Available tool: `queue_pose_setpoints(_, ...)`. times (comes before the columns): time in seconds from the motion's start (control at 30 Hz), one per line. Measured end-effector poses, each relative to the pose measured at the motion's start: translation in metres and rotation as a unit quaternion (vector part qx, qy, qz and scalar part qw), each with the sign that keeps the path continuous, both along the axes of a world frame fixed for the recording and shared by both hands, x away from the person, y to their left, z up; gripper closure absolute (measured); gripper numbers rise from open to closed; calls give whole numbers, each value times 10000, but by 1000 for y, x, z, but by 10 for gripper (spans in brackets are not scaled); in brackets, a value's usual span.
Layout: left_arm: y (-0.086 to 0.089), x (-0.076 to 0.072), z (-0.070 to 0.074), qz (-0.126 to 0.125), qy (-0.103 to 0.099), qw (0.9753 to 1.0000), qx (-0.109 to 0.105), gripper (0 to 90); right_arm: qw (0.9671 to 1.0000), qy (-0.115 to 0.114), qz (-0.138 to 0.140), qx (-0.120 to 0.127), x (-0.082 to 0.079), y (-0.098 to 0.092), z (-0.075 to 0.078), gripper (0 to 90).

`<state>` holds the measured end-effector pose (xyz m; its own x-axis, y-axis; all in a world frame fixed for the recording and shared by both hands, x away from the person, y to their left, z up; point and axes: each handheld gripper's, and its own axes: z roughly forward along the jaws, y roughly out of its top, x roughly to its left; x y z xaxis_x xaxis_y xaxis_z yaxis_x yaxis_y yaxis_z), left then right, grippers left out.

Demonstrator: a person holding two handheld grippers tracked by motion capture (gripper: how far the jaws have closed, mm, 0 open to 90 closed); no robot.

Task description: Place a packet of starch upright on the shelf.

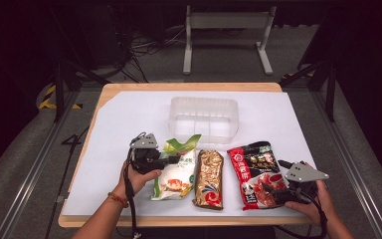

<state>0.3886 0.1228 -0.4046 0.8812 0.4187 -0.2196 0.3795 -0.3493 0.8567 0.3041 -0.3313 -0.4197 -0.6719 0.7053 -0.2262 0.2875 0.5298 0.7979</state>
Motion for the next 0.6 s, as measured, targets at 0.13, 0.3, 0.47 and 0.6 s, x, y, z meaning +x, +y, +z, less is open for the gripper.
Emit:
queue_pose_setpoints(0.13,2,-6,9,128,-268,9996,-43,860,9999,-7,-72,103,0,-3,1,91)
queue_pose_setpoints(0.3,3,-11,15,314,-604,9977,-12,862,9999,-10,-50,93,0,-3,1,91)
queue_pose_setpoints(0.47,5,-13,18,346,-724,9968,-6,864,10000,-14,-26,40,0,-2,1,92)
queue_pose_setpoints(0.6,5,-16,22,379,-834,9958,-18,864,10000,-16,-38,41,0,-2,1,91)
